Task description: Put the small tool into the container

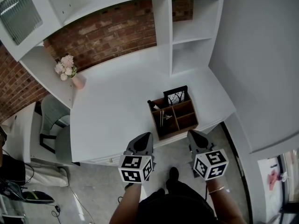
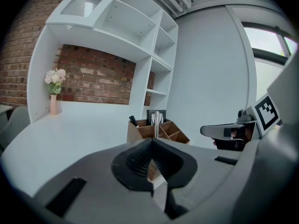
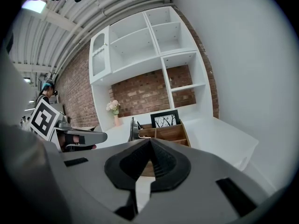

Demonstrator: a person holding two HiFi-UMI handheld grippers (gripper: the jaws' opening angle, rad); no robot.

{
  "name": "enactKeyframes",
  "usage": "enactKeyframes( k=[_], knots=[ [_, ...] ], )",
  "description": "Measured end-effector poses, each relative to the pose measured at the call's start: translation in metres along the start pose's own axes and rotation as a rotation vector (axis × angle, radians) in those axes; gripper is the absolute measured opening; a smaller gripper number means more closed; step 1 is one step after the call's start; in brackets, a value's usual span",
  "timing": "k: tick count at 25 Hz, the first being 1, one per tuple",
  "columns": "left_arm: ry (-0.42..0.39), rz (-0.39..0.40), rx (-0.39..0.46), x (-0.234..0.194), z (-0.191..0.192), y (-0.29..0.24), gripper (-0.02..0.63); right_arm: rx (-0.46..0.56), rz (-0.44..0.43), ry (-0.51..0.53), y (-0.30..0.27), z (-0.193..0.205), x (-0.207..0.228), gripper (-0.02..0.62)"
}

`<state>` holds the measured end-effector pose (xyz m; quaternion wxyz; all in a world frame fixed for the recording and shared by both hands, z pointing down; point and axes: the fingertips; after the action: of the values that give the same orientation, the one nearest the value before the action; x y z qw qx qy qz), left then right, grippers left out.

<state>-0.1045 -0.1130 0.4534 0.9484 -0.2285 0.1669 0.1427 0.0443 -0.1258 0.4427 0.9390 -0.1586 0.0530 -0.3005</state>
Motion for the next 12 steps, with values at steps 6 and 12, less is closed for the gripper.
enactKeyframes(
  k=[6, 12],
  knots=[
    [0.012, -0.010, 0.008, -0.0013, -0.0006, 0.0011, 0.009, 0.004, -0.010, 0.005, -0.0014, -0.0017, 0.0001, 0.005],
    [0.018, -0.020, 0.019, -0.0039, -0.0046, 0.0013, 0.009, 0.007, -0.025, 0.008, -0.0035, -0.0035, -0.0013, 0.005]
  ],
)
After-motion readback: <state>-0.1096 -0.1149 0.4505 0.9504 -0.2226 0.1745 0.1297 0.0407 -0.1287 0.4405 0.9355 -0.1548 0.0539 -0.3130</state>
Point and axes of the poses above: the fingertips, and each gripper's own axes: y backward along the fingers, x to its right, z out of its underside, and after that the axes turned 13 degrees about y, right-handed
